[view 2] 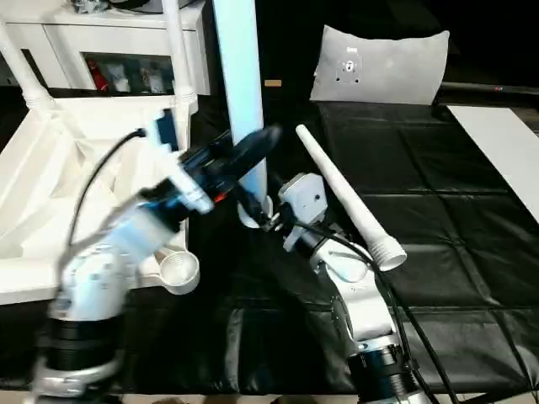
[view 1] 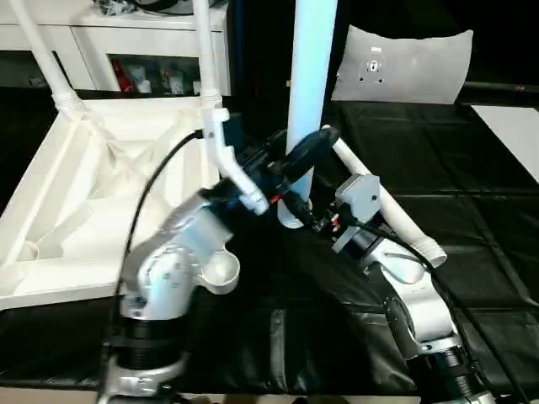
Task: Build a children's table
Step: Pick table leg
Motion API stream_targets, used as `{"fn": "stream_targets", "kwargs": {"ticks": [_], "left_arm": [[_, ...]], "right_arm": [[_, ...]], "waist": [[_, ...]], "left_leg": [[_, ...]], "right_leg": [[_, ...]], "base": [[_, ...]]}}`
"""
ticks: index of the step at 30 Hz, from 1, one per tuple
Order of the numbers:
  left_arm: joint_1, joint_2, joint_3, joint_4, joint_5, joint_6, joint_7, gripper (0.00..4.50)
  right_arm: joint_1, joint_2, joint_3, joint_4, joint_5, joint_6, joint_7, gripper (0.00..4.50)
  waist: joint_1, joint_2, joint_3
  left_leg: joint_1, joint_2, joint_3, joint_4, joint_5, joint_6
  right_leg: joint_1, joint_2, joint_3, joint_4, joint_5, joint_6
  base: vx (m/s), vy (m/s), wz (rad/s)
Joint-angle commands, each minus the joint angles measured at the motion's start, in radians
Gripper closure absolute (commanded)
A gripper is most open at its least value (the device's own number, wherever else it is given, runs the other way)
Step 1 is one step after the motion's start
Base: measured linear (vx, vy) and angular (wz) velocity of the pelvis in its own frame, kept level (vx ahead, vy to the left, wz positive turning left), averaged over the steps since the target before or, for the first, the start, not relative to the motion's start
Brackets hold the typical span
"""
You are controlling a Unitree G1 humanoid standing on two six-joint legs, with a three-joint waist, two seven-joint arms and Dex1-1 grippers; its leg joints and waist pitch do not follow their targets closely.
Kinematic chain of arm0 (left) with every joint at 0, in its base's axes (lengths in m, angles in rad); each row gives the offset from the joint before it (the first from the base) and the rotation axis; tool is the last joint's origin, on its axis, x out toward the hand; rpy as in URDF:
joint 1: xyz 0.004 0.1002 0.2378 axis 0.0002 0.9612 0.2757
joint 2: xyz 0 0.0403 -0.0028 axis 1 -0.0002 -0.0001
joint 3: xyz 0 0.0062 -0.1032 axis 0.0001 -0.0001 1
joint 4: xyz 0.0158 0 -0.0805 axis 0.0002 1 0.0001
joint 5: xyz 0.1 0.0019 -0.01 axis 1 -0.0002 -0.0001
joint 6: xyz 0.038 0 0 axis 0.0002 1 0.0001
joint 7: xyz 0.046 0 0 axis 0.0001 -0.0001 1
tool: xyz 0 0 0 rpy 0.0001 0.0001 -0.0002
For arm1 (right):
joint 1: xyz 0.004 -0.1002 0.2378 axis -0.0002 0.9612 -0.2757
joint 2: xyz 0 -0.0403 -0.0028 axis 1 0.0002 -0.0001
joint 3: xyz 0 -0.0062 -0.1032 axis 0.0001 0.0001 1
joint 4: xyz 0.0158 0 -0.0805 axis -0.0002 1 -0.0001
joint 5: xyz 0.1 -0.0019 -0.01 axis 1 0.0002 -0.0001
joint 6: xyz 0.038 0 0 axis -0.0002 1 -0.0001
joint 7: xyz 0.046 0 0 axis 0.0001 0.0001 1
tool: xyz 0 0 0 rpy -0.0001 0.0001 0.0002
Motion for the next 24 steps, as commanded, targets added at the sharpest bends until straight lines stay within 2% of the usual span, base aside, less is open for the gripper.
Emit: {"fn": "stream_targets", "kwargs": {"ticks": [1, 3, 5, 6, 7, 10, 14, 18, 21, 23, 24], "left_arm": [[-0.017, 0.016, -0.071, 0.001, -0.020, 0.009, -0.101, 0.84], [-0.027, 0.052, -0.055, 0.014, -0.065, 0.025, -0.171, 0.84], [-0.032, 0.062, -0.050, 0.025, -0.074, 0.029, -0.189, 0.84], [-0.047, 0.074, -0.035, 0.061, -0.084, 0.040, -0.207, 1.01], [-0.047, 0.074, -0.034, 0.063, -0.085, 0.041, -0.208, 1.18], [-0.066, 0.064, -0.011, 0.120, -0.093, 0.085, -0.177, 1.26], [-0.079, 0.063, -0.022, 0.187, -0.042, 0.098, -0.120, 1.52], [-0.114, 0.027, 0.050, 0.272, -0.021, 0.067, 0.002, 1.75], [-0.117, 0.023, 0.060, 0.278, -0.022, 0.069, 0.010, 1.78], [-0.142, -0.025, 0.170, 0.335, -0.129, 0.131, 0.111, 1.78], [-0.142, -0.025, 0.170, 0.335, -0.129, 0.131, 0.111, 1.78]], "right_arm": [[-0.009, -0.001, 0.002, 0.010, 0.003, 0.008, -0.005, 2.62], [-0.008, -0.004, 0.002, 0.011, 0.004, 0.008, -0.001, 2.62], [-0.007, -0.005, 0.003, 0.011, 0.004, 0.009, 0.001, 2.62], [-0.005, -0.005, 0.004, 0.010, 0.005, 0.009, 0.005, 2.62], [-0.005, -0.005, 0.005, 0.010, 0.005, 0.009, 0.005, 2.62], [-0.006, -0.008, 0.008, 0.011, 0.002, 0.006, 0.011, 2.62], [-0.006, -0.020, 0.013, 0.002, 0.001, 0.010, 0.021, 2.62], [0.005, -0.056, 0.033, -0.054, 0.034, 0.093, 0.076, 2.63], [0.006, -0.059, 0.034, -0.059, 0.038, 0.100, 0.080, 2.63], [0.007, -0.088, 0.030, -0.123, 0.105, 0.215, 0.119, 2.63], [0.007, -0.088, 0.030, -0.123, 0.105, 0.215, 0.119, 2.63]], "waist": [[-0.001, -0.002, -0.059], [-0.001, -0.001, -0.060], [0.000, 0.000, -0.059], [-0.001, 0.000, -0.060], [-0.001, 0.002, -0.060], [-0.002, 0.002, -0.062], [0.000, 0.003, -0.063], [0.001, 0.001, -0.063], [0.002, -0.001, -0.065], [0.002, -0.005, -0.064], [0.004, -0.005, -0.064]], "left_leg": [[-0.002, 0.065, -0.017, -0.075, -0.004, 0.070], [0.000, 0.063, -0.015, -0.076, -0.004, 0.064], [0.000, 0.063, -0.015, -0.076, -0.004, 0.060], [-0.001, 0.063, -0.015, -0.076, -0.003, 0.056], [-0.001, 0.062, -0.014, -0.076, -0.004, 0.053], [-0.002, 0.063, -0.015, -0.075, 0.000, 0.050], [-0.003, 0.061, -0.014, -0.074, 0.007, 0.053], [-0.002, 0.060, -0.014, -0.072, 0.009, 0.066], [-0.005, 0.061, -0.015, -0.071, 0.013, 0.067], [-0.005, 0.056, -0.013, -0.067, 0.020, 0.072], [-0.005, 0.056, -0.015, -0.067, 0.023, 0.074]], "right_leg": [[0.056, -0.101, 0.053, -0.070, -0.025, -0.226], [0.056, -0.100, 0.053, -0.068, -0.023, -0.226], [0.056, -0.100, 0.053, -0.068, -0.018, -0.229], [0.058, -0.100, 0.054, -0.066, -0.009, -0.234], [0.058, -0.099, 0.053, -0.066, -0.006, -0.235], [0.062, -0.101, 0.054, -0.064, 0.015, -0.243], [0.065, -0.101, 0.055, -0.064, 0.026, -0.248], [0.067, -0.099, 0.054, -0.067, 0.042, -0.256], [0.069, -0.101, 0.053, -0.066, 0.032, -0.256], [0.072, -0.098, 0.054, -0.066, 0.045, -0.262], [0.075, -0.099, 0.054, -0.066, 0.049, -0.263]], "base": [[0.000, 0.000, 0.00], [0.000, 0.000, 0.00], [0.000, 0.000, 0.00], [0.000, 0.000, 0.00], [0.000, 0.000, 0.00], [0.000, 0.000, 0.00], [0.000, 0.000, 0.00], [0.000, 0.000, 0.00], [0.000, 0.000, 0.00], [0.000, 0.000, 0.00], [0.000, 0.000, 0.00]]}}
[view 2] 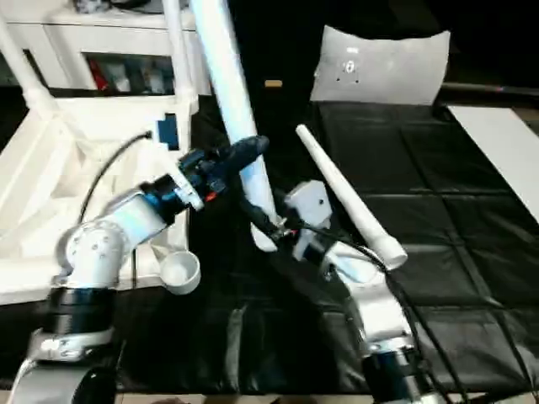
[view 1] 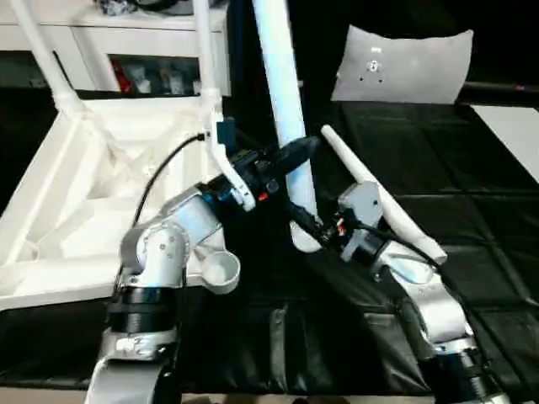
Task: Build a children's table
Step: Pick table leg
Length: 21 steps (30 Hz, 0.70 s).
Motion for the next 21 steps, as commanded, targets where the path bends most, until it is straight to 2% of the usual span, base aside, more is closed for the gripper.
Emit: {"fn": "stream_targets", "kwargs": {"ticks": [1, 2, 7, 8, 9, 12, 13, 15, 18, 21], "left_arm": [[-0.012, -0.012, 0.036, 0.032, -0.065, 0.059, 0.053, 1.78], [-0.010, -0.015, 0.038, 0.030, -0.077, 0.071, 0.051, 1.78], [0.012, -0.021, 0.024, 0.066, -0.057, 0.094, 0.049, 1.78], [0.012, -0.021, 0.024, 0.066, -0.057, 0.094, 0.049, 1.78], [0.007, -0.025, 0.040, 0.087, -0.052, 0.089, 0.063, 1.78], [0.004, -0.026, 0.054, 0.093, -0.047, 0.068, 0.085, 1.78], [0.011, -0.016, 0.040, 0.090, -0.015, 0.037, 0.081, 1.78], [0.019, -0.012, 0.033, 0.089, 0.002, 0.028, 0.082, 1.78], [0.025, -0.033, 0.078, 0.088, -0.058, 0.069, 0.111, 1.78], [0.035, -0.037, 0.075, 0.087, -0.055, 0.066, 0.109, 1.78]], "right_arm": [[-0.014, -0.017, 0.033, -0.105, 0.054, 0.069, 0.077, 2.63], [-0.017, -0.027, 0.035, -0.114, 0.062, 0.089, 0.087, 2.63], [-0.037, -0.095, 0.066, -0.162, 0.069, 0.197, 0.145, 2.63], [-0.037, -0.095, 0.066, -0.162, 0.069, 0.197, 0.145, 2.63], [-0.052, -0.120, 0.074, -0.185, 0.068, 0.248, 0.145, 2.63], [-0.079, -0.159, 0.076, -0.215, 0.060, 0.378, 0.117, 2.64], [-0.090, -0.169, 0.069, -0.226, 0.072, 0.433, 0.105, 2.64], [-0.097, -0.171, 0.058, -0.234, 0.091, 0.469, 0.099, 2.64], [-0.112, -0.149, 0.011, -0.253, 0.143, 0.571, 0.054, 2.64], [-0.117, -0.142, -0.008, -0.262, 0.169, 0.630, 0.036, 2.64]], "waist": [[0.004, -0.005, -0.065], [0.004, -0.008, -0.064], [0.007, -0.008, -0.062], [0.007, -0.008, -0.062], [0.007, -0.006, -0.060], [0.008, -0.010, -0.062], [0.007, -0.009, -0.061], [0.007, -0.009, -0.063], [0.008, -0.008, -0.064], [0.009, -0.008, -0.063]], "left_leg": [[-0.008, 0.056, -0.017, -0.068, 0.023, 0.079], [-0.007, 0.058, -0.017, -0.068, 0.019, 0.084], [-0.005, 0.059, -0.017, -0.068, 0.020, 0.091], [-0.006, 0.058, -0.017, -0.068, 0.019, 0.092], [-0.005, 0.059, -0.018, -0.069, 0.017, 0.089], [-0.005, 0.059, -0.019, -0.069, 0.024, 0.081], [-0.004, 0.060, -0.020, -0.070, 0.023, 0.079], [-0.003, 0.062, -0.020, -0.069, 0.034, 0.083], [-0.004, 0.062, -0.019, -0.067, 0.050, 0.080], [-0.002, 0.063, -0.019, -0.069, 0.042, 0.074]], "right_leg": [[0.073, -0.099, 0.052, -0.066, 0.044, -0.264], [0.071, -0.099, 0.053, -0.068, 0.031, -0.263], [0.067, -0.099, 0.052, -0.074, -0.022, -0.250], [0.067, -0.098, 0.052, -0.074, -0.027, -0.246], [0.067, -0.099, 0.052, -0.075, -0.038, -0.241], [0.068, -0.100, 0.053, -0.075, -0.046, -0.237], [0.067, -0.100, 0.053, -0.077, -0.051, -0.234], [0.066, -0.102, 0.054, -0.074, -0.038, -0.231], [0.066, -0.103, 0.054, -0.071, -0.007, -0.245], [0.065, -0.103, 0.053, -0.073, -0.020, -0.251]], "base": [[0.000, 0.000, 0.00], [0.000, 0.000, 0.00], [0.000, 0.000, 0.00], [0.000, 0.000, 0.00], [0.000, 0.000, 0.00], [0.000, 0.000, 0.00], [0.000, 0.000, 0.00], [0.000, 0.000, 0.00], [0.000, 0.000, 0.00], [0.000, 0.000, 0.00]]}}
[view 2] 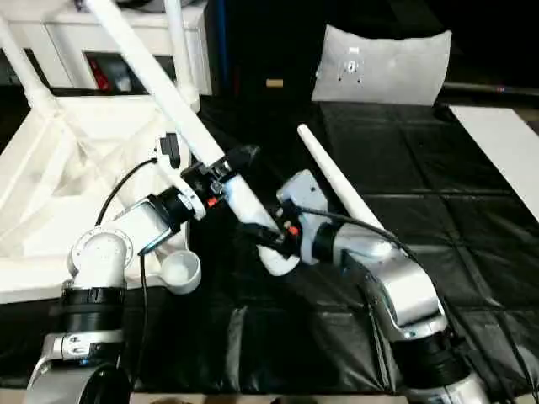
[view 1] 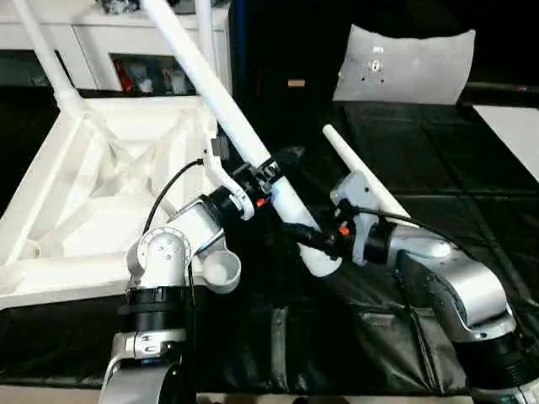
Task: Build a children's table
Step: Pick table leg
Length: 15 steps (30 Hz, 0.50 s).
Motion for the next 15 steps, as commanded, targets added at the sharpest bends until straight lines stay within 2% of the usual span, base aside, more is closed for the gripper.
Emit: {"fn": "stream_targets", "kwargs": {"ticks": [1, 6, 15], "left_arm": [[0.014, -0.006, 0.002, 0.009, -0.006, 0.006, 0.019, 1.78], [0.033, -0.017, -0.011, -0.003, 0.012, -0.016, 0.012, 1.78], [0.048, -0.005, -0.038, -0.021, 0.041, -0.016, 0.000, 1.78]], "right_arm": [[-0.028, 0.000, -0.033, -0.043, 0.029, 0.049, -0.018, 2.64], [-0.040, 0.004, -0.038, -0.054, 0.016, 0.116, -0.056, 2.64], [-0.051, -0.002, -0.036, -0.066, 0.021, 0.143, -0.081, 2.64]], "waist": [[0.006, -0.006, -0.063], [0.005, -0.009, -0.062], [0.005, -0.006, -0.063]], "left_leg": [[-0.002, 0.063, -0.019, -0.069, 0.038, 0.070], [-0.003, 0.062, -0.018, -0.070, 0.040, 0.056], [-0.002, 0.062, -0.019, -0.070, 0.042, 0.046]], "right_leg": [[0.065, -0.103, 0.053, -0.072, -0.027, -0.249], [0.066, -0.104, 0.055, -0.073, -0.037, -0.238], [0.066, -0.104, 0.056, -0.072, -0.027, -0.230]], "base": [[0.000, 0.000, 0.00], [0.000, 0.000, 0.00], [0.000, 0.000, 0.00]]}}
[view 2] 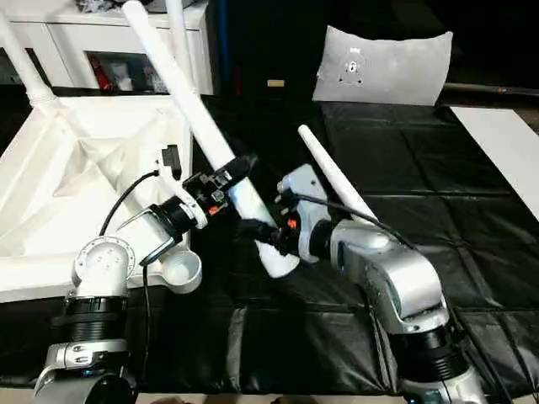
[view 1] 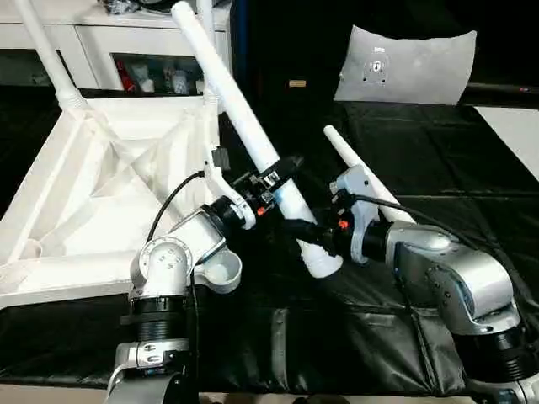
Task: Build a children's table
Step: Pick table leg
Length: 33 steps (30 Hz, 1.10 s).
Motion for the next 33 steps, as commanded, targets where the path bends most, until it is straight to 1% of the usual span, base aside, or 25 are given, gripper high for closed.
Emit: {"fn": "stream_targets", "kwargs": {"ticks": [1, 2, 4, 5, 6, 7, 8, 9, 10, 11, 13, 14, 16, 17, 18, 19, 20, 21, 23, 26, 28, 29, 30, 31, 33], "left_arm": [[0.008, 0.007, -0.020, -0.020, 0.022, -0.004, -0.002, 1.78], [0.008, 0.010, -0.027, -0.022, 0.032, -0.014, -0.006, 1.78], [0.015, 0.048, -0.116, -0.051, 0.156, -0.144, -0.063, 1.78], [0.016, 0.051, -0.121, -0.053, 0.163, -0.151, -0.067, 1.78], [0.028, 0.092, -0.199, -0.081, 0.260, -0.264, -0.124, 1.78], [0.033, 0.114, -0.239, -0.094, 0.310, -0.324, -0.154, 1.78], [0.038, 0.137, -0.278, -0.107, 0.354, -0.370, -0.181, 1.78], [0.041, 0.149, -0.297, -0.113, 0.376, -0.390, -0.190, 1.78], [0.048, 0.189, -0.357, -0.127, 0.449, -0.455, -0.214, 1.78], [0.051, 0.210, -0.386, -0.131, 0.485, -0.482, -0.221, 1.78], [0.055, 0.238, -0.425, -0.134, 0.540, -0.528, -0.225, 1.89], [0.059, 0.250, -0.443, -0.140, 0.568, -0.556, -0.226, 2.03], [0.066, 0.256, -0.456, -0.146, 0.610, -0.619, -0.228, 2.09], [0.067, 0.254, -0.456, -0.148, 0.614, -0.626, -0.227, 2.09], [0.064, 0.281, -0.488, -0.157, 0.689, -0.713, -0.226, 2.18], [0.062, 0.289, -0.497, -0.157, 0.707, -0.730, -0.224, 2.18], [0.059, 0.305, -0.513, -0.156, 0.744, -0.765, -0.220, 2.26], [0.059, 0.317, -0.525, -0.149, 0.770, -0.798, -0.221, 2.28], [0.059, 0.322, -0.529, -0.145, 0.778, -0.813, -0.223, 2.30], [0.075, 0.325, -0.526, -0.124, 0.774, -0.809, -0.221, 2.38], [0.094, 0.314, -0.515, -0.111, 0.745, -0.772, -0.225, 2.39], [0.097, 0.311, -0.514, -0.107, 0.741, -0.771, -0.225, 2.40], [0.105, 0.296, -0.500, -0.107, 0.714, -0.733, -0.215, 2.45], [0.107, 0.293, -0.498, -0.107, 0.708, -0.728, -0.214, 2.48], [0.120, 0.266, -0.477, -0.116, 0.653, -0.669, -0.210, 2.50]], "right_arm": [[-0.014, -0.007, -0.016, -0.038, 0.008, 0.002, -0.001, 2.64], [-0.013, -0.008, -0.014, -0.038, 0.007, 0.001, -0.001, 2.64], [-0.001, -0.018, 0.006, -0.039, -0.009, -0.025, 0.003, 2.64], [-0.001, -0.019, 0.007, -0.039, -0.009, -0.027, 0.003, 2.64], [0.010, -0.016, 0.015, -0.030, -0.020, -0.066, 0.009, 2.64], [0.015, -0.014, 0.017, -0.025, -0.025, -0.089, 0.013, 2.64], [0.024, -0.007, 0.019, -0.015, -0.030, -0.124, 0.019, 2.64], [0.030, -0.004, 0.020, -0.009, -0.032, -0.141, 0.021, 2.64], [0.047, 0.010, 0.024, 0.006, -0.040, -0.194, 0.027, 2.64], [0.056, 0.020, 0.025, 0.014, -0.042, -0.216, 0.027, 2.64], [0.067, 0.036, 0.027, 0.027, -0.048, -0.245, 0.023, 2.64], [0.073, 0.044, 0.033, 0.037, -0.056, -0.268, 0.019, 2.64], [0.083, 0.060, 0.045, 0.065, -0.072, -0.325, 0.010, 2.64], [0.084, 0.063, 0.046, 0.069, -0.074, -0.333, 0.009, 2.64], [0.090, 0.075, 0.058, 0.108, -0.097, -0.391, -0.005, 2.64], [0.090, 0.077, 0.059, 0.115, -0.102, -0.401, -0.009, 2.64], [0.091, 0.081, 0.062, 0.128, -0.112, -0.420, -0.016, 2.64], [0.093, 0.090, 0.059, 0.139, -0.117, -0.439, -0.017, 2.64], [0.094, 0.094, 0.056, 0.145, -0.119, -0.449, -0.015, 2.64], [0.097, 0.117, 0.044, 0.189, -0.129, -0.504, -0.019, 2.64], [0.096, 0.125, 0.045, 0.235, -0.142, -0.555, -0.024, 2.64], [0.096, 0.126, 0.047, 0.245, -0.146, -0.567, -0.024, 2.64], [0.096, 0.129, 0.047, 0.255, -0.148, -0.577, -0.027, 2.64], [0.096, 0.130, 0.047, 0.257, -0.149, -0.579, -0.027, 2.64], [0.098, 0.134, 0.046, 0.268, -0.153, -0.594, -0.028, 2.64]], "waist": [[0.005, -0.007, -0.063], [0.005, -0.007, -0.063], [0.005, -0.007, -0.062], [0.007, -0.005, -0.062], [0.005, -0.005, -0.062], [0.004, -0.005, -0.063], [0.004, -0.004, -0.063], [0.002, -0.003, -0.064], [0.004, -0.002, -0.063], [0.003, -0.002, -0.063], [0.001, -0.001, -0.062], [0.001, 0.004, -0.061], [-0.003, 0.001, -0.061], [-0.002, 0.001, -0.061], [-0.003, 0.001, -0.061], [-0.002, 0.000, -0.061], [-0.005, 0.000, -0.060], [-0.005, 0.001, -0.060], [-0.005, 0.002, -0.059], [-0.006, 0.003, -0.060], [-0.007, 0.003, -0.060], [-0.007, 0.004, -0.060], [-0.006, 0.004, -0.063], [-0.006, 0.003, -0.062], [-0.007, 0.000, -0.061]], "left_leg": [[-0.002, 0.062, -0.018, -0.069, 0.042, 0.047], [-0.002, 0.063, -0.019, -0.070, 0.041, 0.045], [-0.002, 0.065, -0.020, -0.071, 0.036, 0.049], [-0.002, 0.066, -0.021, -0.072, 0.035, 0.051], [-0.002, 0.067, -0.021, -0.072, 0.033, 0.052], [-0.003, 0.070, -0.022, -0.073, 0.029, 0.053], [-0.002, 0.071, -0.022, -0.074, 0.027, 0.051], [-0.001, 0.071, -0.020, -0.074, 0.029, 0.044], [-0.001, 0.073, -0.023, -0.075, 0.027, 0.047], [-0.002, 0.073, -0.022, -0.074, 0.025, 0.044], [0.000, 0.072, -0.019, -0.076, 0.009, 0.031], [-0.001, 0.073, -0.022, -0.078, 0.003, 0.024], [-0.001, 0.071, -0.020, -0.078, -0.009, 0.012], [-0.002, 0.071, -0.020, -0.078, -0.010, 0.011], [-0.002, 0.070, -0.019, -0.078, -0.011, 0.006], [-0.002, 0.071, -0.021, -0.078, -0.015, 0.009], [-0.005, 0.070, -0.021, -0.080, -0.025, 0.009], [-0.003, 0.070, -0.020, -0.079, -0.030, 0.007], [-0.001, 0.070, -0.019, -0.080, -0.039, 0.001], [-0.001, 0.070, -0.019, -0.080, -0.042, -0.008], [-0.002, 0.069, -0.018, -0.080, -0.042, -0.011], [-0.002, 0.069, -0.017, -0.080, -0.044, -0.011], [-0.001, 0.068, -0.017, -0.078, -0.038, -0.011], [-0.001, 0.068, -0.017, -0.079, -0.038, -0.008], [-0.003, 0.067, -0.016, -0.078, -0.037, -0.006]], "right_leg": [[0.066, -0.104, 0.056, -0.072, -0.026, -0.229], [0.066, -0.105, 0.056, -0.071, -0.025, -0.231], [0.066, -0.105, 0.057, -0.074, -0.036, -0.222], [0.064, -0.106, 0.056, -0.076, -0.042, -0.217], [0.064, -0.107, 0.057, -0.075, -0.047, -0.209], [0.064, -0.110, 0.057, -0.074, -0.053, -0.200], [0.062, -0.110, 0.057, -0.075, -0.049, -0.197], [0.062, -0.109, 0.057, -0.070, -0.034, -0.203], [0.060, -0.111, 0.056, -0.073, -0.034, -0.203], [0.061, -0.112, 0.057, -0.071, -0.031, -0.204], [0.059, -0.109, 0.056, -0.070, -0.032, -0.211], [0.060, -0.110, 0.055, -0.070, -0.036, -0.213], [0.060, -0.109, 0.056, -0.070, -0.043, -0.213], [0.060, -0.110, 0.056, -0.071, -0.043, -0.214], [0.062, -0.108, 0.057, -0.070, -0.034, -0.215], [0.059, -0.109, 0.056, -0.074, -0.041, -0.211], [0.061, -0.109, 0.057, -0.071, -0.052, -0.204], [0.059, -0.108, 0.057, -0.073, -0.060, -0.200], [0.057, -0.107, 0.057, -0.073, -0.068, -0.202], [0.056, -0.107, 0.057, -0.070, -0.057, -0.208], [0.056, -0.107, 0.057, -0.068, -0.043, -0.222], [0.055, -0.106, 0.057, -0.069, -0.044, -0.223], [0.058, -0.106, 0.057, -0.067, -0.032, -0.225], [0.057, -0.105, 0.056, -0.068, -0.028, -0.230], [0.057, -0.105, 0.057, -0.068, -0.029, -0.232]], "base": [[0.000, 0.000, 0.00], [0.000, 0.000, 0.00], [0.000, 0.000, 0.00], [0.000, 0.000, 0.00], [0.000, 0.000, 0.00], [0.000, 0.000, 0.00], [0.000, 0.000, 0.00], [0.000, 0.000, 0.00], [0.000, 0.000, 0.00], [0.000, 0.000, 0.00], [0.000, 0.000, 0.00], [0.000, 0.000, 0.00], [0.000, 0.000, 0.00], [0.000, 0.000, 0.00], [0.000, 0.000, 0.00], [0.000, 0.000, 0.00], [0.000, 0.000, 0.00], [0.000, 0.000, 0.00], [0.000, 0.000, 0.00], [0.000, 0.000, 0.00], [0.000, 0.000, 0.00], [0.000, 0.000, 0.00], [0.000, 0.000, 0.00], [0.000, 0.000, 0.00], [0.000, 0.000, 0.00]]}}
